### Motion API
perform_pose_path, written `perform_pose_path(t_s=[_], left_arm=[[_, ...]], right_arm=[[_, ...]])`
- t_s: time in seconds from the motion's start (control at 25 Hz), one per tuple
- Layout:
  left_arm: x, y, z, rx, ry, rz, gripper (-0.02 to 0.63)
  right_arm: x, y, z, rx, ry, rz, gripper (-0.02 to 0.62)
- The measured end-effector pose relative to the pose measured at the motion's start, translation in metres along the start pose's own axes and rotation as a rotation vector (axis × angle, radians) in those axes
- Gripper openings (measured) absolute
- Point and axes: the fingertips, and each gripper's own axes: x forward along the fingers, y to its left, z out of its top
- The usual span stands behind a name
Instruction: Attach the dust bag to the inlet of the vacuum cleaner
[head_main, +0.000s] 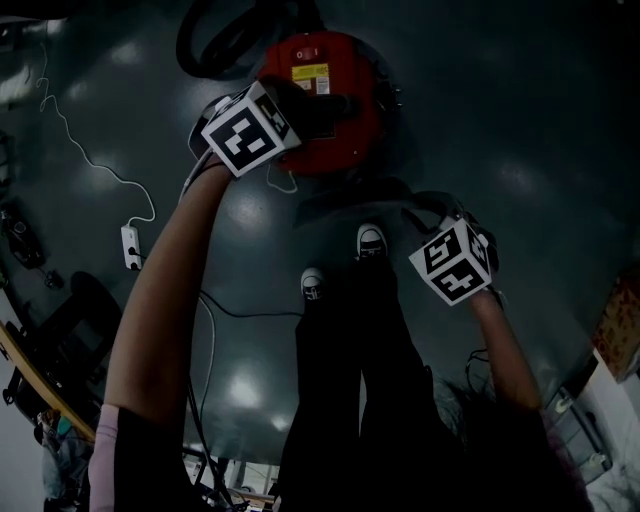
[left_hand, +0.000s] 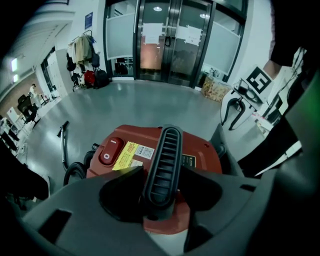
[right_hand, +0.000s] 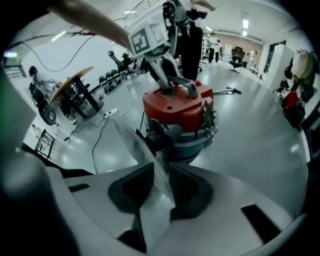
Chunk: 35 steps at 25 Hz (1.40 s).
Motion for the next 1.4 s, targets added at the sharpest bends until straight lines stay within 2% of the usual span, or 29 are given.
perform_pose_path(t_s=[0.12, 0.24, 0.44, 0.68, 0.8, 0.92, 1.04, 1.12, 1.28, 1.4], left_arm=[[-0.009, 0.003, 0.004, -0.058, -0.095, 0.046, 0.213], [-0.026, 0.003, 0.007, -0.114, -0.166, 0.103, 0.212], [-0.076, -0.021, 0.015, -0.186, -0.259, 0.134, 0.212], [-0.156, -0.099, 0.012, -0.294, -0.368, 0.11, 0.212], [-0.196, -0.146, 0.011, -0.312, -0.388, 0.103, 0.212], [-0.234, -0.201, 0.016, -0.312, -0.413, 0.069, 0.212], [-0.272, -0.247, 0.02, -0.364, -0.469, 0.062, 0.212], [-0.297, -0.274, 0.024, -0.376, -0.495, 0.061, 0.212], [-0.344, -0.313, 0.039, -0.336, -0.554, 0.058, 0.212], [-0.375, -0.341, 0.036, -0.325, -0.588, 0.076, 0.21]], right_arm=[[-0.018, -0.002, 0.001, 0.119, -0.07, -0.018, 0.094], [-0.034, -0.002, 0.006, 0.225, -0.141, -0.048, 0.052], [-0.066, 0.011, 0.026, 0.299, -0.217, -0.08, 0.023], [-0.11, 0.055, 0.054, 0.311, -0.187, -0.087, 0.018], [-0.145, 0.079, 0.072, 0.339, -0.27, -0.067, 0.018], [-0.181, 0.107, 0.089, 0.445, -0.369, -0.024, 0.018], [-0.217, 0.138, 0.104, 0.524, -0.447, 0.004, 0.018], [-0.244, 0.157, 0.112, 0.535, -0.471, -0.017, 0.018], [-0.301, 0.178, 0.132, 0.506, -0.537, -0.105, 0.018], [-0.336, 0.204, 0.141, 0.534, -0.622, -0.112, 0.018]])
